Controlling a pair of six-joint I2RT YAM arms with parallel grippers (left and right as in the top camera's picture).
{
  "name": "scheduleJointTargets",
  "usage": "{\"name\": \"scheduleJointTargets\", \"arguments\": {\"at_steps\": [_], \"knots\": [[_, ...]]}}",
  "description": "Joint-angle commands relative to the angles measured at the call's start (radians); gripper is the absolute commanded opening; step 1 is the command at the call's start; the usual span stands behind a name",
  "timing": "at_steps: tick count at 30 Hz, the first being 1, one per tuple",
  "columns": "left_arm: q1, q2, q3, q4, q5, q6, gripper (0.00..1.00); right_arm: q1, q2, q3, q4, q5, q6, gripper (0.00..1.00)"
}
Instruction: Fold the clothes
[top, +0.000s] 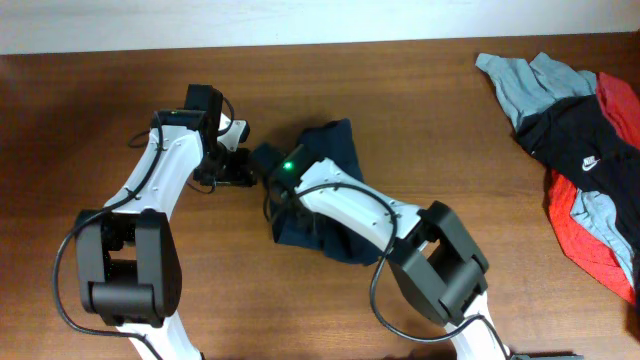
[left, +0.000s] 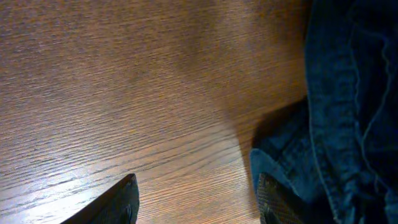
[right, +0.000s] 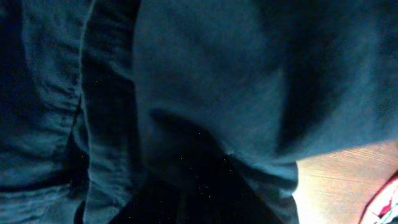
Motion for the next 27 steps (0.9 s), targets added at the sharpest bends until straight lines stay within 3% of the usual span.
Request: {"name": "scheduleJointTargets", "arguments": {"at_steps": [1,8,18,23,27], "knots": [[0.001,0.009,0.011,-0.001,-0.052,0.008,0.61,0.037,0.039,0.013,0.017,-0.006,0.036,0.07],[0.082,0.009,0.052,-0.002,-0.071,-0.007,0.61,0.062,0.101,0.011,0.038,-0.006,0.032,0.12],[0.093,0.009,0.246,0.014,0.298,0.277,0.68,0.157,0.142,0.011,0.051,0.018,-0.125,0.24],[0.097,0.009,0.262,0.035,0.281,0.286,0.68,0.173,0.140,0.012,0.034,0.074,-0.161,0.39],[0.115,0.009,0.262,0.037,0.267,0.286,0.68,0.174,0.081,0.017,-0.008,0.106,-0.160,0.41]]}}
